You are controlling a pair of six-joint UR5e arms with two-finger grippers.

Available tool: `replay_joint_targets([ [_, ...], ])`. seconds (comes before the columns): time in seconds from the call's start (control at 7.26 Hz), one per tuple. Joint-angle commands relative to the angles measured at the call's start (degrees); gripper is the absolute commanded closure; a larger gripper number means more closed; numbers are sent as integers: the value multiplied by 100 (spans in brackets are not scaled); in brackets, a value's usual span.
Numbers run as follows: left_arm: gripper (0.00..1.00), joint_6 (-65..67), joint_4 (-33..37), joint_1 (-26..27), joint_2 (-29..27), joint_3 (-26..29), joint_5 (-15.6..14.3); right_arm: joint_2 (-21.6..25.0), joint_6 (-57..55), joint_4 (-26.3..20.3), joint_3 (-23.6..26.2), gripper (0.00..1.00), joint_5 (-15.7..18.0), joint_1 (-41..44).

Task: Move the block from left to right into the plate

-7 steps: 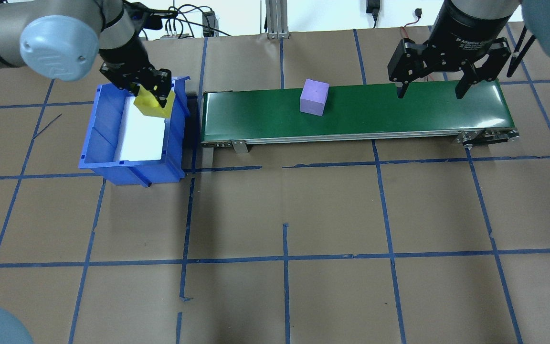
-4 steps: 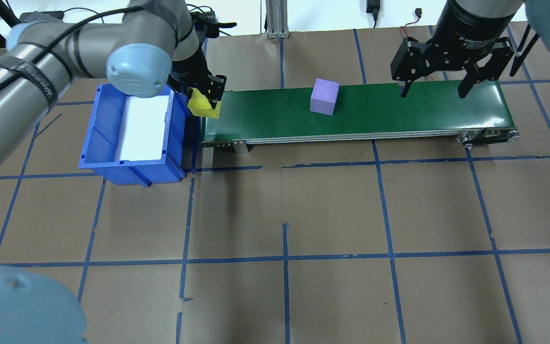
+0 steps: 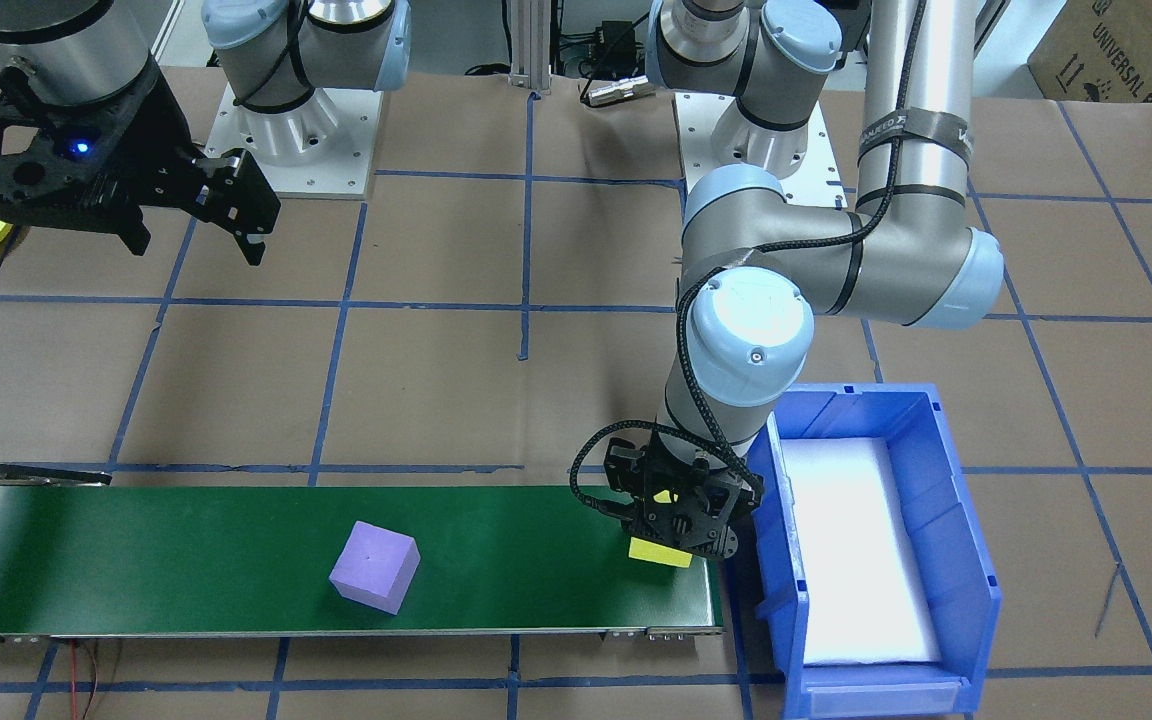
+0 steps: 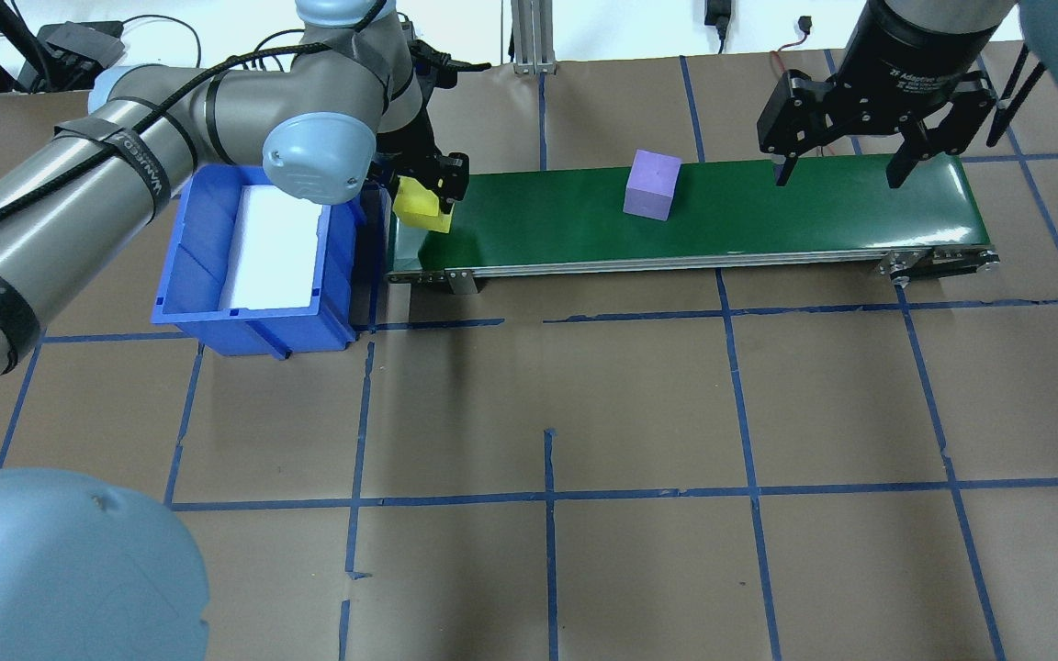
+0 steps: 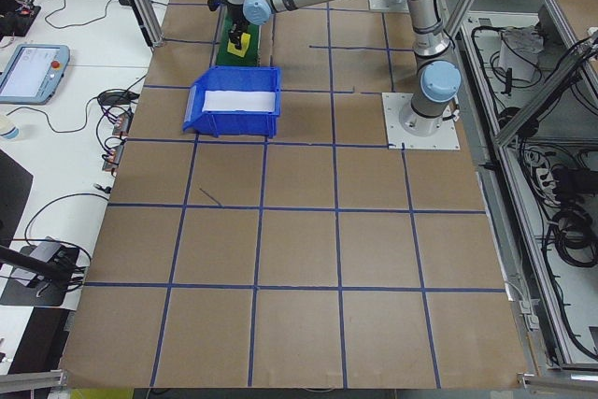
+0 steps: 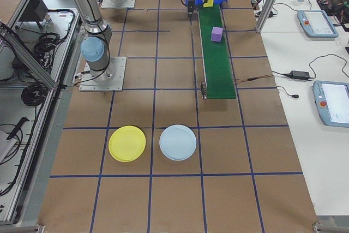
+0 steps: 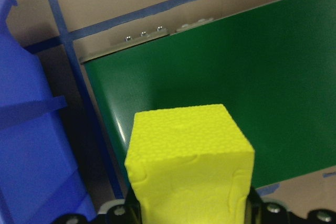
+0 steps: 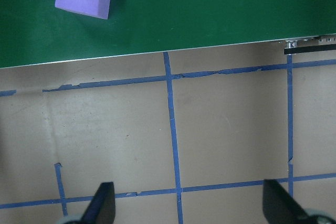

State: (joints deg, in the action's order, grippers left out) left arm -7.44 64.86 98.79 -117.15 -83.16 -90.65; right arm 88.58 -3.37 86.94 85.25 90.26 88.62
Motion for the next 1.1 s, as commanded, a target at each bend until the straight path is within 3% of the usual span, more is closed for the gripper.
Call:
replay_joint_targets([
  [0.0,0,32,288,9,444,37,-5,-7,3,7,-9,0,0,-2],
  [0.41,0,50,1814,-104,1823,72,21,-86,177,411,-26,0,-26,-316],
  [0.55,0,50,2290,-245,2210,63,325,-295,388,585,-70,0,-174,-710],
  [0.69,0,59,2503,-289,2536,-172,311,-541,634,683,-184,0,-750,-1262],
  [0.83,0,67,2505,-333,2696,-409,215,-952,1071,1032,-211,0,-886,-1572],
  [0.96,0,76,2505,-421,2750,-551,197,-1330,1189,1705,-220,0,-862,-1671],
])
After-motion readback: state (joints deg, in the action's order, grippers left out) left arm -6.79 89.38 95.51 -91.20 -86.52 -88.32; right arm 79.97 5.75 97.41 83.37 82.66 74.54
